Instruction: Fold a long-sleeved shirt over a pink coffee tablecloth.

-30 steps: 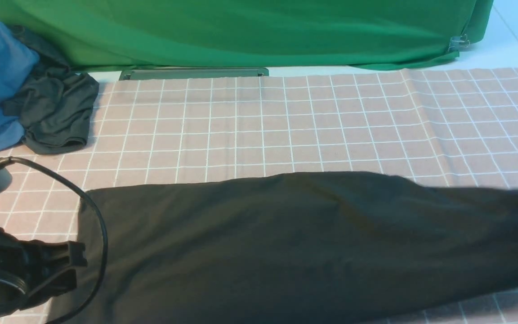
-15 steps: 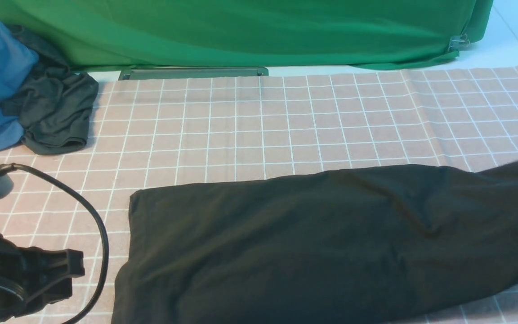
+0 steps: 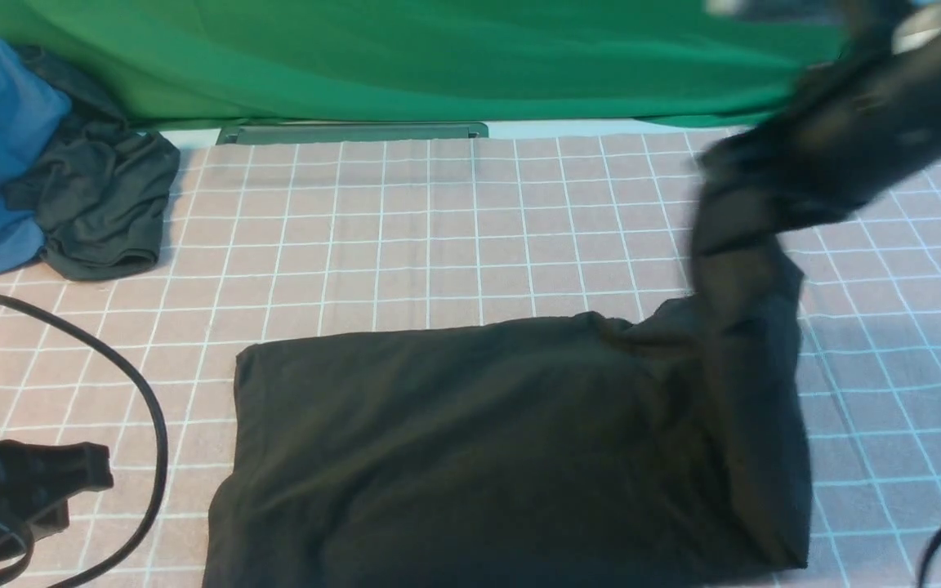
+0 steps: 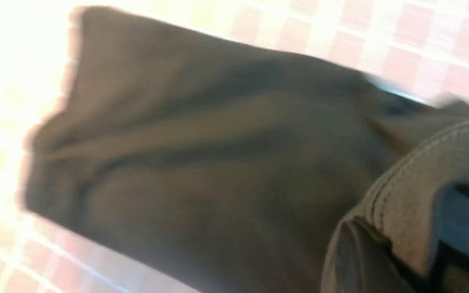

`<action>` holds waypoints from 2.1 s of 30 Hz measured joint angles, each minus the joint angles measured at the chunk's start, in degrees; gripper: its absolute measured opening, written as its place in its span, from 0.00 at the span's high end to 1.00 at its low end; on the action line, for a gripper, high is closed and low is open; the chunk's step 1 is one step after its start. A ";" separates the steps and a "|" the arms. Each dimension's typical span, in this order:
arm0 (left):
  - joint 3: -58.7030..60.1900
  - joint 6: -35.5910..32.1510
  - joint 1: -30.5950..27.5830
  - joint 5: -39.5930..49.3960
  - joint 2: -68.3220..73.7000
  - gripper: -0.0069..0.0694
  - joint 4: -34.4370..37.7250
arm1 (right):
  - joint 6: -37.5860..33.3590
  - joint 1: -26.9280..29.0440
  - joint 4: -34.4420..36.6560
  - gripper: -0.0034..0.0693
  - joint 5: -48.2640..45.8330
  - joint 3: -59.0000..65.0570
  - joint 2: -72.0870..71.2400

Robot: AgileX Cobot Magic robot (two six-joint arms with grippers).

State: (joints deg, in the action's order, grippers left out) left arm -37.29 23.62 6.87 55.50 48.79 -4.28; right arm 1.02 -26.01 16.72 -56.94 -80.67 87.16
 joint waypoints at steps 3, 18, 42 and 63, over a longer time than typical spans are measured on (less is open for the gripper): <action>0.00 0.07 0.00 -0.10 0.00 0.89 0.00 | 1.93 -8.34 0.27 0.80 6.50 0.00 3.83; 0.00 0.20 0.00 -0.01 0.00 0.89 0.24 | 3.19 -23.64 2.88 0.80 18.58 -8.59 24.03; -0.07 2.06 0.00 0.33 0.17 0.89 0.58 | -7.26 -25.05 -1.34 0.26 7.19 -18.57 27.90; -17.28 -13.70 8.44 -2.73 33.14 0.89 20.44 | -5.79 -6.28 -18.20 0.90 -9.65 -5.55 5.95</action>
State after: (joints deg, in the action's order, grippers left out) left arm -54.58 9.92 15.31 52.77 81.93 16.16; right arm -4.76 -32.30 -1.48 -66.59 -86.22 93.12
